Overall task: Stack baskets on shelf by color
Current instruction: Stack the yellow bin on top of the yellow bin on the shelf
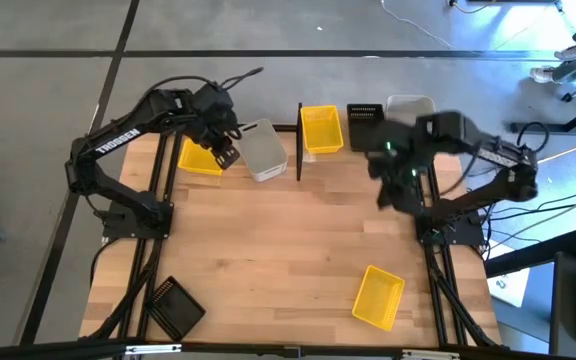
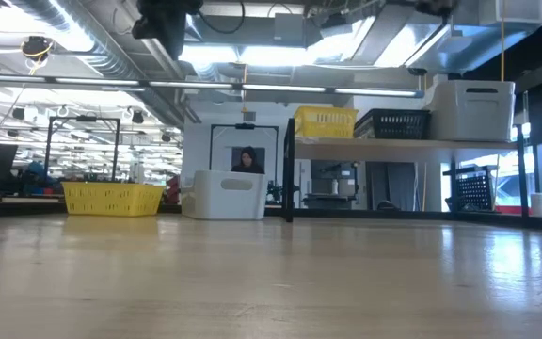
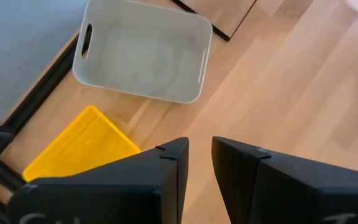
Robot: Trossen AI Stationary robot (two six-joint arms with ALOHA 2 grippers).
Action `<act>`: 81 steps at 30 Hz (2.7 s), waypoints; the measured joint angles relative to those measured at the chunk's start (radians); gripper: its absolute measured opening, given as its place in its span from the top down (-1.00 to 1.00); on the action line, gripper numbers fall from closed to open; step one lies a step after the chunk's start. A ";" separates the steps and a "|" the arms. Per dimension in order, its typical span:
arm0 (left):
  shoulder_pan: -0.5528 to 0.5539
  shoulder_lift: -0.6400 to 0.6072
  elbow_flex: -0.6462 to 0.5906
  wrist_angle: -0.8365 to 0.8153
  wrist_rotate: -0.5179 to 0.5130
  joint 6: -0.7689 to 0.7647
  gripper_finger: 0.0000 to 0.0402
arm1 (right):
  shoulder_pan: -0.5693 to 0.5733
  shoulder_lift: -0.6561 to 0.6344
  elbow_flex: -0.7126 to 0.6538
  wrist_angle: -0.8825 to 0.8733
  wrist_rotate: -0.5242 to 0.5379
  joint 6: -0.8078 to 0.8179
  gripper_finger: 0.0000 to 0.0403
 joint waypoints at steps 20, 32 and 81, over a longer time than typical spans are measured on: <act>0.003 -0.005 -0.001 0.082 0.169 0.133 0.69 | 0.422 -0.088 -0.716 0.570 0.057 0.500 0.58; 0.003 -0.005 -0.001 0.081 0.169 0.133 0.69 | 0.541 -0.088 -0.857 0.752 0.219 0.697 0.58; 0.001 -0.005 -0.001 0.083 0.168 0.161 0.69 | 0.555 0.174 -0.830 0.945 0.162 0.777 0.98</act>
